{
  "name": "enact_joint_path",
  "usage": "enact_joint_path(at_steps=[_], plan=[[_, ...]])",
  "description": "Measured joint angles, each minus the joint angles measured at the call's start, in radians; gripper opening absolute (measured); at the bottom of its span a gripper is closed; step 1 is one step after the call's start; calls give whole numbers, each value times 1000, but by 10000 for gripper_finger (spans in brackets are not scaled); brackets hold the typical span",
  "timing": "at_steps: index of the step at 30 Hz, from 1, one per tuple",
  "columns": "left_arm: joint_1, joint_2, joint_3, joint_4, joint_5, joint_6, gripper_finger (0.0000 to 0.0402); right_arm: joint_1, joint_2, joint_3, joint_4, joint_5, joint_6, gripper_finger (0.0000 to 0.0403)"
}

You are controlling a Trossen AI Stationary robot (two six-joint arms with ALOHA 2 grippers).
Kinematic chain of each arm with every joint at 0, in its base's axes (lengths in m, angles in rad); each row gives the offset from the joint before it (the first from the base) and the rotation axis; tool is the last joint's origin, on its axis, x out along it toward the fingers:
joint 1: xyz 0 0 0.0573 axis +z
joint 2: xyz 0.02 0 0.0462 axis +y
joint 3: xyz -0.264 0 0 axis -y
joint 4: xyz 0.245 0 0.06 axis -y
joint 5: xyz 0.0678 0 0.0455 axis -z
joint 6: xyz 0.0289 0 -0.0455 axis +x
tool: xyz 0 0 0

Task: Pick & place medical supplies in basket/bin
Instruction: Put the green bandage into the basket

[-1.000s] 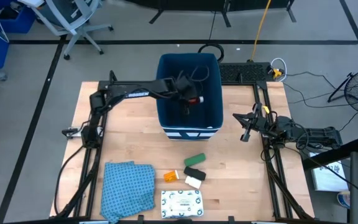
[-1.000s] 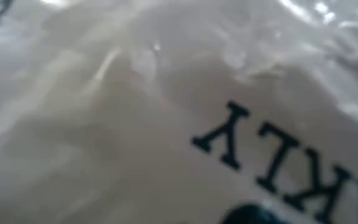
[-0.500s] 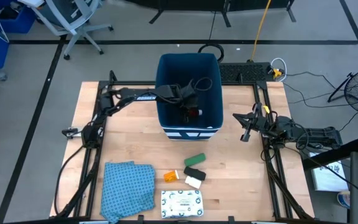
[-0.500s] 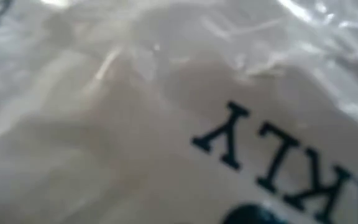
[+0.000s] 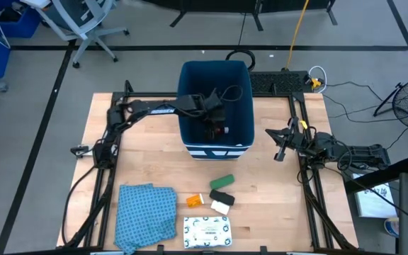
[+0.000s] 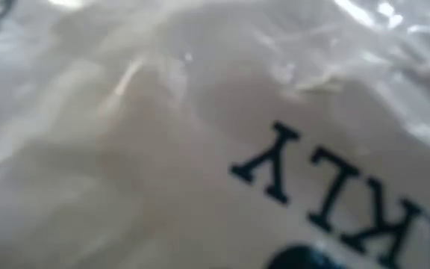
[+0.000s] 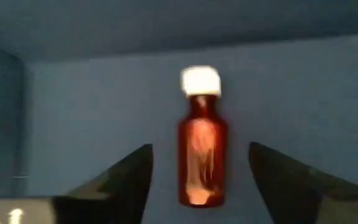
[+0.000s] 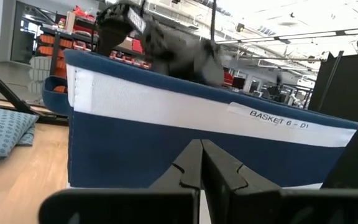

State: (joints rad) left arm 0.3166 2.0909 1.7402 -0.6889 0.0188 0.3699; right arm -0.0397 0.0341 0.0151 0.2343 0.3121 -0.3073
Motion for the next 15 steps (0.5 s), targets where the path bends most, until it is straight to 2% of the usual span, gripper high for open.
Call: enact_joint_path(at_steps=[3, 7, 12, 15], plan=[[-25, -84, 21, -23, -37, 33, 309, 0, 0, 0, 0, 1, 0, 0], [-69, -256, 35, -39, -73, 45, 326, 0, 4, 0, 0, 5, -14, 0], [-134, -509, 36, -174, -80, -18, 326, 0, 9, 0, -1, 6, -22, 0], [-186, -651, 19, -312, -135, -102, 302, 0, 11, 0, -6, 5, -21, 0]])
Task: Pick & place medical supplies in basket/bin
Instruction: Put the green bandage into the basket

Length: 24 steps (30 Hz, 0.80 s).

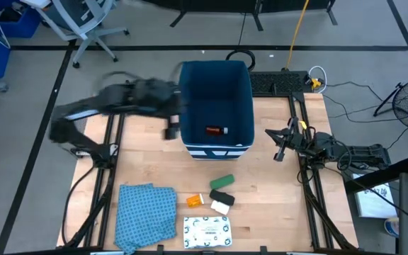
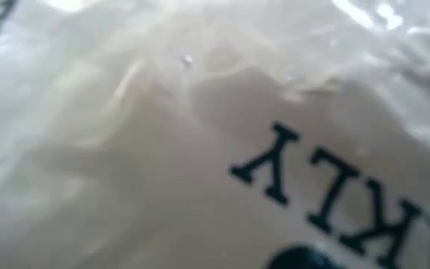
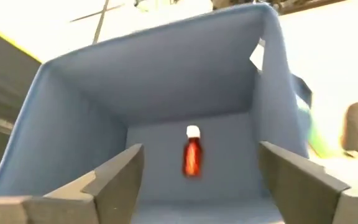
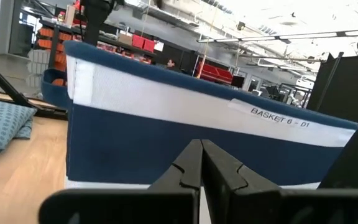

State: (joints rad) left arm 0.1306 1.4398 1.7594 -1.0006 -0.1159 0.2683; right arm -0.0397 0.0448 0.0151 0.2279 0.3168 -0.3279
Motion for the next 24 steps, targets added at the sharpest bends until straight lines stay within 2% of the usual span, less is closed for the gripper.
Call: enact_joint_path(at_steps=[3, 6, 9, 12, 17, 20, 24], plan=[[-64, -140, -73, -65, -70, -102, 249, 0, 1, 0, -10, -3, 6, 0], [-122, -296, -230, -1, -99, -185, 175, 0, 1, 0, -11, -3, 40, 0], [-152, -445, -449, 135, -101, -245, 91, 0, 1, 0, -8, -4, 64, 0], [-167, -575, -691, 346, -106, -260, 19, 0, 1, 0, -9, -4, 86, 0], [-210, -719, -1124, 855, -104, -218, 17, 0, 1, 0, -10, -5, 105, 0], [-226, -740, -1349, 1163, -104, -208, 6, 0, 1, 0, -11, -5, 97, 0], [-231, -740, -1573, 1511, -103, -188, 7, 0, 1, 0, -11, -5, 102, 0]])
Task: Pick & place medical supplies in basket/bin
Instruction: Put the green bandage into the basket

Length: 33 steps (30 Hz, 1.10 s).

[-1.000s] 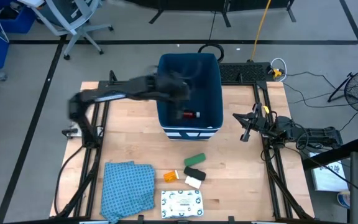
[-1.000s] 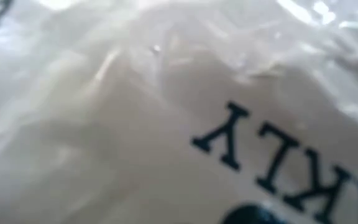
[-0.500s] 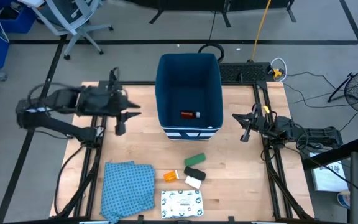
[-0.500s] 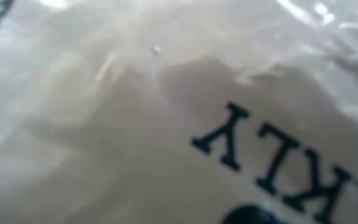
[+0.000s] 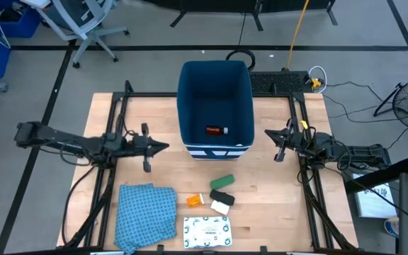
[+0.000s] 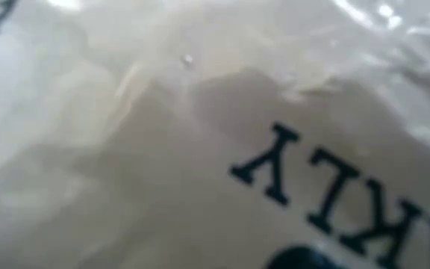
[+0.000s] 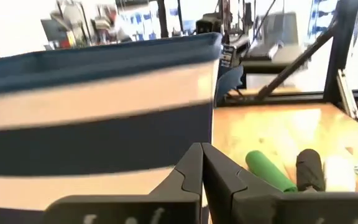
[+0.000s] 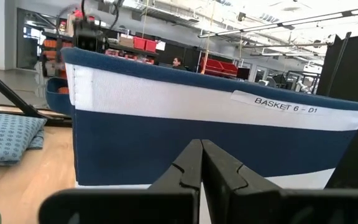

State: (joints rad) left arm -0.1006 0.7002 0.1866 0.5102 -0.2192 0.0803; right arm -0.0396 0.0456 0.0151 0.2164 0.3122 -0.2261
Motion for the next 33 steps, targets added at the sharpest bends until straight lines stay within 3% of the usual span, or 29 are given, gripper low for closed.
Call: enact_joint_path(at_steps=[5, 16, 21, 28, 33], plan=[[2, 0, -174, 294, -5, 15, 3, 0, 0, 0, 0, 0, -37, 0], [24, 13, -163, 247, -49, 38, 20, 1, 1, 0, 14, -92, -24, 0], [23, 13, -163, 243, -50, 43, 41, 33, 51, 17, 196, -181, -28, 0], [24, 13, -163, 242, -53, 52, 46, 184, 277, 137, 177, -174, -143, 0], [23, 13, -163, 231, -53, 35, 46, 309, 512, 239, 186, -27, -267, 0]])
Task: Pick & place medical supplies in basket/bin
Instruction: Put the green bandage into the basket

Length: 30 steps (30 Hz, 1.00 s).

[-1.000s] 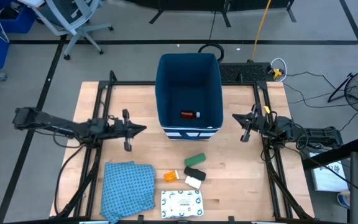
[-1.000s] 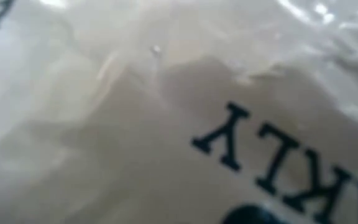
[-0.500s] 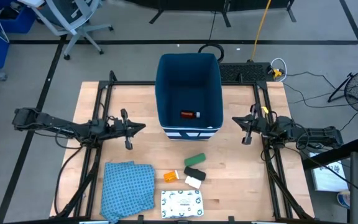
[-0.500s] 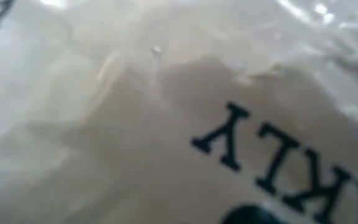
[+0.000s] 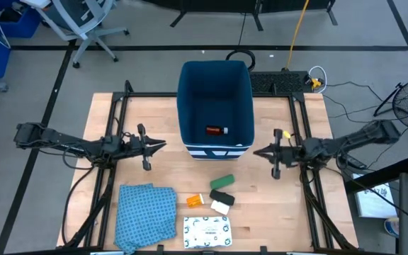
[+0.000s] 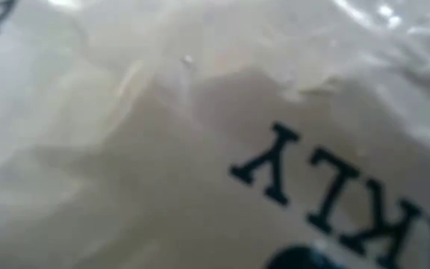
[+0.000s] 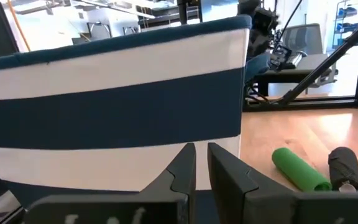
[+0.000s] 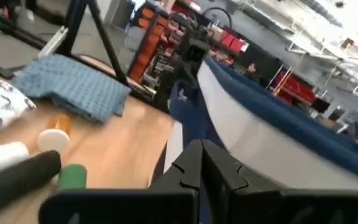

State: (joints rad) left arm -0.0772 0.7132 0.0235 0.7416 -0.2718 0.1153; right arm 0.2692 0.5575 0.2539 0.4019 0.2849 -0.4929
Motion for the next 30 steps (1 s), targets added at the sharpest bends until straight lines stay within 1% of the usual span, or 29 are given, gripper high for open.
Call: enact_joint_path(at_steps=[3, 9, 12, 14, 17, 19, 23, 26, 28, 30], plan=[[0, 0, 0, -22, 0, -18, 47, 75, 133, 68, 71, 28, -51, 0], [0, 0, 0, -37, 0, -26, 47, 197, 361, 191, 156, 29, -112, 0], [0, 0, 0, -38, 0, -33, 47, 222, 469, 247, 134, 30, -105, 1], [0, 0, 0, -36, 0, -39, 47, 224, 540, 294, 87, 30, -99, 10], [0, 0, 0, -36, 1, -46, 47, 214, 644, 382, 5, 30, -82, 40], [0, 0, 0, -36, 1, -46, 47, 205, 710, 437, -28, 31, -59, 70], [0, 0, 0, -31, 2, -46, 47, 201, 828, 535, -32, 53, -28, 133], [0, 0, 0, -28, 3, -46, 47, 180, 883, 559, -53, 76, -23, 171], [0, 0, 0, -28, 5, -46, 47, 150, 900, 558, -101, 74, -1, 186], [0, 0, 0, -28, 5, -46, 47, 114, 904, 557, -157, 47, 54, 194]])
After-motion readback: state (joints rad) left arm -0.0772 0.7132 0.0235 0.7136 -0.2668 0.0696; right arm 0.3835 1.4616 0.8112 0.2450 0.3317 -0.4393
